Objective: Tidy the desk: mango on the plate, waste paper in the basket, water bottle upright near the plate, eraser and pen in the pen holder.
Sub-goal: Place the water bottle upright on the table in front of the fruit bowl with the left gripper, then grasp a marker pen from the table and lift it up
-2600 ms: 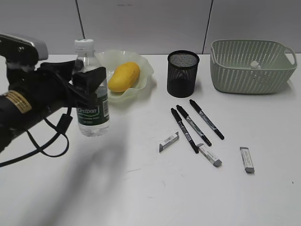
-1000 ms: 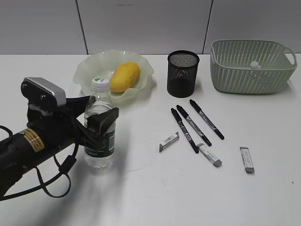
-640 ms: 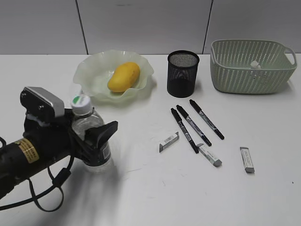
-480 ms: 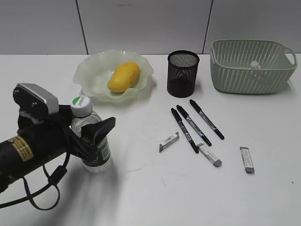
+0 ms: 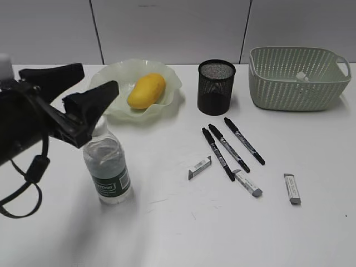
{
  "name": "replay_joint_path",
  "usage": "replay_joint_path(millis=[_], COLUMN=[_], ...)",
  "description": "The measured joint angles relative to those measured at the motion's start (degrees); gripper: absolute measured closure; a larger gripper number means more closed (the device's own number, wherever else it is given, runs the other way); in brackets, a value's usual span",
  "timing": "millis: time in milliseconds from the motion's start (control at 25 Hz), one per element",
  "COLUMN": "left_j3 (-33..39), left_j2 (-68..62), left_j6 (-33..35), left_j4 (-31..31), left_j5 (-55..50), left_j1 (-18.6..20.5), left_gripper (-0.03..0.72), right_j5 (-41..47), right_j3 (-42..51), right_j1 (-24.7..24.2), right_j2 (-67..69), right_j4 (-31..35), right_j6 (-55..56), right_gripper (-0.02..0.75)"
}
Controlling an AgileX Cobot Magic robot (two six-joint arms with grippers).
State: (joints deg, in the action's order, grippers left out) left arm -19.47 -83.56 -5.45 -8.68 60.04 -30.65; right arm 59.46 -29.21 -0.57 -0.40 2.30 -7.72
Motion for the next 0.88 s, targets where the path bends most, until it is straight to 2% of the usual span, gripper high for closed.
replay_joint_path(millis=[120,280,440,560,680,880], left_j3=[-2.4,-10.0,-16.4,-17.1,-17.1,-17.2], left_j2=[11.2,25.1,35.7,44.2,51.2,64.5], left_j6=[-0.2,-0.2,-0.2,-1.6,-5.8,-9.9], left_j4=[3.2,5.0,4.6,4.1,2.2,-0.9], left_j5=[-22.7,-56.9,-83.5,-102.0,-114.9,-123.3], left_j1=[0.0,0.0,0.0,0.0,0.0,0.0], left_gripper=[0.118,0.183,0.227,0.257,0.286,0.294], right_j5=[0.0,0.0,0.0,0.0,0.0,0.0], right_j3=[0.0,0.0,0.0,0.0,0.0,0.0], right_j1=[0.0,0.0,0.0,0.0,0.0,0.0], right_j2=[0.0,0.0,0.0,0.0,0.0,0.0], right_j4=[0.0,0.0,0.0,-0.1,-0.1,-0.1], right_j6=[0.0,0.3,0.5,0.6,0.7,0.8], right_gripper=[0.336,0.336,0.336,0.336,0.336,0.336])
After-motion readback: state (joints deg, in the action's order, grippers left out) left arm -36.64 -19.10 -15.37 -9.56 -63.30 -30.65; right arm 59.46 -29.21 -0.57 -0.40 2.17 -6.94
